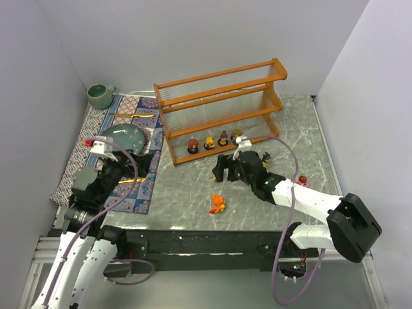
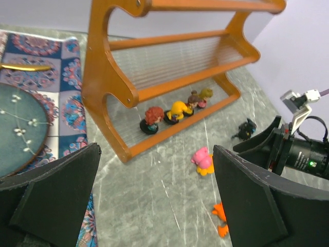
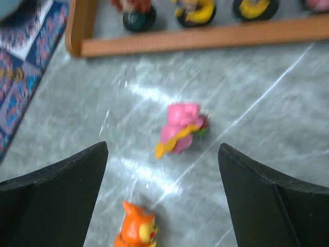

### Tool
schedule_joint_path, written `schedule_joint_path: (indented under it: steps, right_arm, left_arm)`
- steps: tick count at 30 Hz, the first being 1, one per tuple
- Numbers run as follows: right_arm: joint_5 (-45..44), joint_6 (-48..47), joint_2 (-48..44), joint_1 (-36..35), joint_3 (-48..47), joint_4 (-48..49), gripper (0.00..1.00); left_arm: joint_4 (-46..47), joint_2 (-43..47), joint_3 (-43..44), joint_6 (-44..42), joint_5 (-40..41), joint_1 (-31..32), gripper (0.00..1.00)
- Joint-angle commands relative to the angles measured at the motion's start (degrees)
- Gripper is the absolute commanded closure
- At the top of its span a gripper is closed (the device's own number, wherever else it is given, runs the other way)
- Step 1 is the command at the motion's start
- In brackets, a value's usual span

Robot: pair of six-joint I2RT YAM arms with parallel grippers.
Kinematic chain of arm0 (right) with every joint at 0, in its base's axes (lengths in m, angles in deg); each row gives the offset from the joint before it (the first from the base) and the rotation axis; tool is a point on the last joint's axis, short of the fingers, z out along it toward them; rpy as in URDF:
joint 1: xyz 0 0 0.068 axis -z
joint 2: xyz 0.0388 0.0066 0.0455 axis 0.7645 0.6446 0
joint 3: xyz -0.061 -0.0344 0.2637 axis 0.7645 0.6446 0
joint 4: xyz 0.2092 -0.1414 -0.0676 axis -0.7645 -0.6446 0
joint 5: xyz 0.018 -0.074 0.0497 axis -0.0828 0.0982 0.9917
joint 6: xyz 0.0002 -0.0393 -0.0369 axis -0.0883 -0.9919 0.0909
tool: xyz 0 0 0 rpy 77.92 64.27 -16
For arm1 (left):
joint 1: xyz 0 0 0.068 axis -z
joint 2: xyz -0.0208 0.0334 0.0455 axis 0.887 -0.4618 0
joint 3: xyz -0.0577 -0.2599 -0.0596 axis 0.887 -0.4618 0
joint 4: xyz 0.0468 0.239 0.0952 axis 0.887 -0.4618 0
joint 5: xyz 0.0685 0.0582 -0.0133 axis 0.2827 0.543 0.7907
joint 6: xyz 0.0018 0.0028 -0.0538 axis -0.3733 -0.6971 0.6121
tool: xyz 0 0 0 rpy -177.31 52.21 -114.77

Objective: Place and organize the plastic toys onto the shelf

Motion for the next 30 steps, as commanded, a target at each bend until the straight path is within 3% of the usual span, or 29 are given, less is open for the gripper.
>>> schedule_joint_path:
  steps: [1,9,25,30]
  right_arm:
    - [1.34,2.37,-3.01,-1.85,3.62,0.52,0.06]
    - [0.38,4.57,-6.8,-1.85,6.63,-0.01,0.06]
    - [6.7,2.29,-0.56,-1.41,4.86,4.3,0.08]
    - [5.83,1.67,-2.75,-1.41,5.39,3.6,0.08]
  left_arm:
    - [1.42,-3.15,1.54,-0.83,-5.28,-0.36,0.03]
    - [0.36,-7.28,2.68,-0.92,-7.49,-0.53,0.03]
    - [2.91,-10.18,2.07,-0.48,-15.05,0.16,0.03]
    - [1.69,-11.77,2.68,0.66,-10.32,7.52,0.03]
